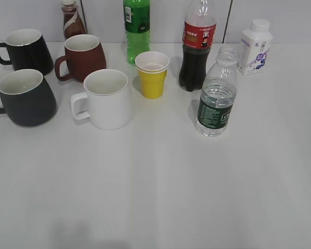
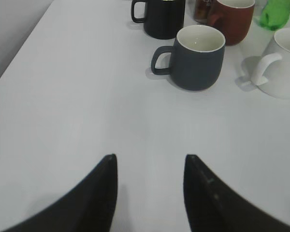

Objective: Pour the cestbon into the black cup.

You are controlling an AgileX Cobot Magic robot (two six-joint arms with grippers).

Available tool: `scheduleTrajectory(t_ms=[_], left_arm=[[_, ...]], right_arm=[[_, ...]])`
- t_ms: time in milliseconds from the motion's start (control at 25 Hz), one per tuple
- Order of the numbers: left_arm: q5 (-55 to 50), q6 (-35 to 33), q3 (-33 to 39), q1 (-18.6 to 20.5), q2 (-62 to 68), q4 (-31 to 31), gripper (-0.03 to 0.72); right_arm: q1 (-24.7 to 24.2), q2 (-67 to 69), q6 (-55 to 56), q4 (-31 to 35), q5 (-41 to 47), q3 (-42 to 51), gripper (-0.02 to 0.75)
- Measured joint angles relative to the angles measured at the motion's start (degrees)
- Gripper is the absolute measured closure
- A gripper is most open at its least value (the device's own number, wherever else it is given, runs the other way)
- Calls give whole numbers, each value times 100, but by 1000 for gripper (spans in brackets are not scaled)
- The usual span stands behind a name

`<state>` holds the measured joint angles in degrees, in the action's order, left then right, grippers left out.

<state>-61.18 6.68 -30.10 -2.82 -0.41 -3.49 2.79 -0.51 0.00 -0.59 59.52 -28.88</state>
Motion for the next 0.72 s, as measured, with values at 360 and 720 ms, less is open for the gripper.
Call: scheduleTrajectory(t_ms=[360, 720], left_arm=[[1718, 0, -108, 0, 142, 184, 347], [6071, 0, 274, 0, 2096, 144, 347]], right_arm=[[0, 0, 0, 0, 0, 0, 164], [0, 0, 0, 11, 0, 0, 164]])
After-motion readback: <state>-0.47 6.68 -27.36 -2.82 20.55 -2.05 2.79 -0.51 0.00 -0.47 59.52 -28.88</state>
